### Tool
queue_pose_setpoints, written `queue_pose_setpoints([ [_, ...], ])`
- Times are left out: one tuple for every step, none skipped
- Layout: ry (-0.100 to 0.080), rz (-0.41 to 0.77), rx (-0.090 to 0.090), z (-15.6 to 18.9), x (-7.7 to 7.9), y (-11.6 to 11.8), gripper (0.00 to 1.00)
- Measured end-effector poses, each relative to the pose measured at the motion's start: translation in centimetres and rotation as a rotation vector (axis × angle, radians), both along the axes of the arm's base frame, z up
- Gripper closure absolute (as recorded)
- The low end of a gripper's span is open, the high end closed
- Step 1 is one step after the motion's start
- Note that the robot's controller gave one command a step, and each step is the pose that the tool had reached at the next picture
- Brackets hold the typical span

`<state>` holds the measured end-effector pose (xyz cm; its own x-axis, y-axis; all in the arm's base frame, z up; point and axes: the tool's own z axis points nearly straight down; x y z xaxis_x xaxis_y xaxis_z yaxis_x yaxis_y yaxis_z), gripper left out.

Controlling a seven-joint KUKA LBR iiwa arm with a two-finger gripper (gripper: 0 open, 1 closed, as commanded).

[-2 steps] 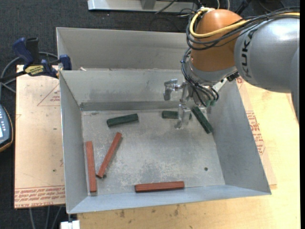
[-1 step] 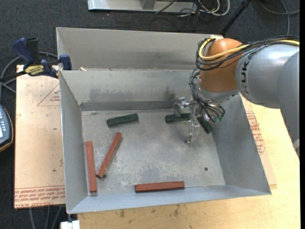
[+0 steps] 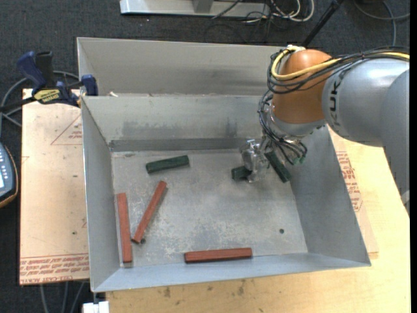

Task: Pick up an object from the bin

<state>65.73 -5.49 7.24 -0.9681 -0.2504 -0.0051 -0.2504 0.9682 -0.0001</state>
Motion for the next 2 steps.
queue_pose_setpoints([
  [0.0,0.319,-0.001,4.1,-1.6,1.8,1.0],
  [0.004,0.445,-0.003,5.3,-4.8,-1.7,1.0],
])
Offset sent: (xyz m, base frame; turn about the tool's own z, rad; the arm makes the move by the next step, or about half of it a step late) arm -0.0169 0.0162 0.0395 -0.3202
